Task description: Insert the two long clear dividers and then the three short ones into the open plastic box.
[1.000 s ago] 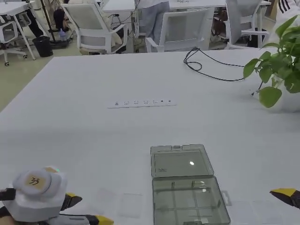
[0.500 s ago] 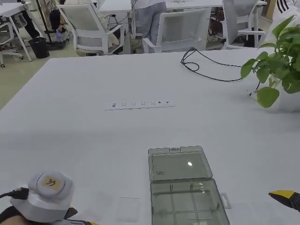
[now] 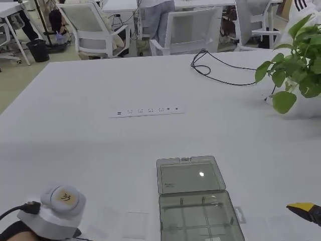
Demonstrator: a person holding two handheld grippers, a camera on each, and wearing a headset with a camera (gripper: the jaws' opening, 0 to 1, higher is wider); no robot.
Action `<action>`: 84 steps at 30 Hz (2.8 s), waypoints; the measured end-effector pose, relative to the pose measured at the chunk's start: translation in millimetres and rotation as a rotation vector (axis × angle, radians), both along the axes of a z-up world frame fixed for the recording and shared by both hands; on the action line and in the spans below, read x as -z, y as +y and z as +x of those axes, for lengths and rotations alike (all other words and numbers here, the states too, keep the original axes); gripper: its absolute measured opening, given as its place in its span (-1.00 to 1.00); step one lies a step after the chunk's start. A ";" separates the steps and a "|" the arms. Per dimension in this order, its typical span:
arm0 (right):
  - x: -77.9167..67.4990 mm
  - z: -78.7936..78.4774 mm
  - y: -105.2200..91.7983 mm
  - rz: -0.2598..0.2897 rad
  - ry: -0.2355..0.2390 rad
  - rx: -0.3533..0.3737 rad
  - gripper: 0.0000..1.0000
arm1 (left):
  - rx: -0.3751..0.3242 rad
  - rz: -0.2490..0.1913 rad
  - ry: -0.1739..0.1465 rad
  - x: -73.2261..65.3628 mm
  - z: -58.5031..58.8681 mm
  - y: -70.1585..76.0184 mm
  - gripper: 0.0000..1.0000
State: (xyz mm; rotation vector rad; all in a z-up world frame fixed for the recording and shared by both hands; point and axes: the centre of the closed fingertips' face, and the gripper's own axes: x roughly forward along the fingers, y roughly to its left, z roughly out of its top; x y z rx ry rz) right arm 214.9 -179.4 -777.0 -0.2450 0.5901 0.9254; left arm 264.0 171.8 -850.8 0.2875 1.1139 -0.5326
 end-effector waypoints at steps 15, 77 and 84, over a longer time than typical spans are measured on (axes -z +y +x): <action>0.4 1.2 0.5 0.010 -0.001 0.009 0.87 | -0.034 0.072 0.046 1.3 2.1 3.0 -0.29; -79.8 26.6 58.1 0.204 0.045 0.123 0.21 | -0.196 -0.560 -0.040 -92.7 -11.6 -90.3 -0.40; -94.6 26.4 81.9 0.285 0.089 0.170 0.07 | -0.177 -0.667 -0.050 -108.4 -21.1 -127.2 -0.40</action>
